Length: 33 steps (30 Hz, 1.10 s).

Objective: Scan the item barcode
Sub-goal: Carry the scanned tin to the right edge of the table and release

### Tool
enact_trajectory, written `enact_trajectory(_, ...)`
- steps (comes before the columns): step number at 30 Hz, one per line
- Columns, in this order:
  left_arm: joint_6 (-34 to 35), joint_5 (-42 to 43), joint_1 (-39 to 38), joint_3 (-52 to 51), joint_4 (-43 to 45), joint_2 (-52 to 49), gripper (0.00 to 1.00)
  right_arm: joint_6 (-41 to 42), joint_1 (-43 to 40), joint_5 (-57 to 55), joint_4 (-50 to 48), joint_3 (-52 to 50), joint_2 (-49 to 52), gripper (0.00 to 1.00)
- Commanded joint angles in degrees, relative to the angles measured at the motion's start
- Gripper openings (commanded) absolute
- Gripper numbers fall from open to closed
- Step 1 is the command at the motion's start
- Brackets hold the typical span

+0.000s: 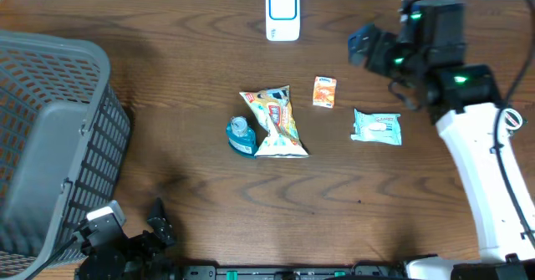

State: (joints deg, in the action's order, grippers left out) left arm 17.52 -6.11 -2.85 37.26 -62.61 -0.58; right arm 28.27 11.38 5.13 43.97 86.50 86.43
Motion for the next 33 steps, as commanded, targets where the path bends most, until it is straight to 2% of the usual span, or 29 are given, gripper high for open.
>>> enact_trajectory(1,-0.9,0.1,-0.2,0.3,0.1,0.3,0.99,0.4,5.3,-8.7,0.9,-0.5,2.1,0.99)
enact_trajectory(6,-0.9,0.1,-0.2,0.3,0.1,0.3,0.99,0.4,9.2,-9.7,1.1,-0.9,4.4,0.99)
enact_trajectory(21,-0.9,0.1,-0.2,0.3,0.1,0.3,0.99,0.4,14.2,-9.1,8.9,-1.2,5.1,0.99)
enact_trajectory(33,-0.9,0.1,-0.2,0.3,0.1,0.3,0.99,0.4,18.8,-9.1,9.7,-2.8,5.1,0.99)
